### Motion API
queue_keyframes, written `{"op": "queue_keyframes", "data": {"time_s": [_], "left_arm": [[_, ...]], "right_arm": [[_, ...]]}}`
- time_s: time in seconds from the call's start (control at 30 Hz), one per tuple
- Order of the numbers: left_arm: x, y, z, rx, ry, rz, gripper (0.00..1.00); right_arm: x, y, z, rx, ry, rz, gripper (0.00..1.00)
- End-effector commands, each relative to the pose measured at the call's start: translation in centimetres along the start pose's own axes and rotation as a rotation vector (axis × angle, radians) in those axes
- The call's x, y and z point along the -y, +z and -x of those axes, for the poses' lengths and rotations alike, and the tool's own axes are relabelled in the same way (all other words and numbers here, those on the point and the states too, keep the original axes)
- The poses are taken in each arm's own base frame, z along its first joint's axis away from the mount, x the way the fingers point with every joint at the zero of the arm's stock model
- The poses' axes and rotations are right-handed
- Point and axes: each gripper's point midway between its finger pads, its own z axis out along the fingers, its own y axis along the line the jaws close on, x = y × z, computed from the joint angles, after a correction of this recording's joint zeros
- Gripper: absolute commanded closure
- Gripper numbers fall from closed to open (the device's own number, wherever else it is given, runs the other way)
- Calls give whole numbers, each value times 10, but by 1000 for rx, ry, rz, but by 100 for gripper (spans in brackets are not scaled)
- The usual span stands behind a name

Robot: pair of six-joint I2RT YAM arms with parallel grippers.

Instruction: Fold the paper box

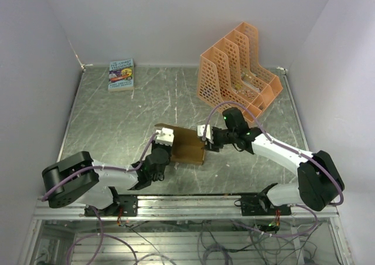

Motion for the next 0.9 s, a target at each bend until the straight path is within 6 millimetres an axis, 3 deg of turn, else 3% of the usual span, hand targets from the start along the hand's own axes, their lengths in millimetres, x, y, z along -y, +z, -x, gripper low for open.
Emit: {"op": "queue_keyframes", "data": {"time_s": [0.0, 0.57, 0.87], "left_arm": [[4, -2, 13, 31, -79, 35, 85], [8, -12, -6, -41, -92, 121, 82], [0, -23, -16, -44, -96, 147, 78]], "right_arm": [[-5, 1, 3, 4, -27, -1, 52], [-12, 0, 6, 1, -42, 26, 51], [-21, -2, 3, -10, -63, 47, 51]]}}
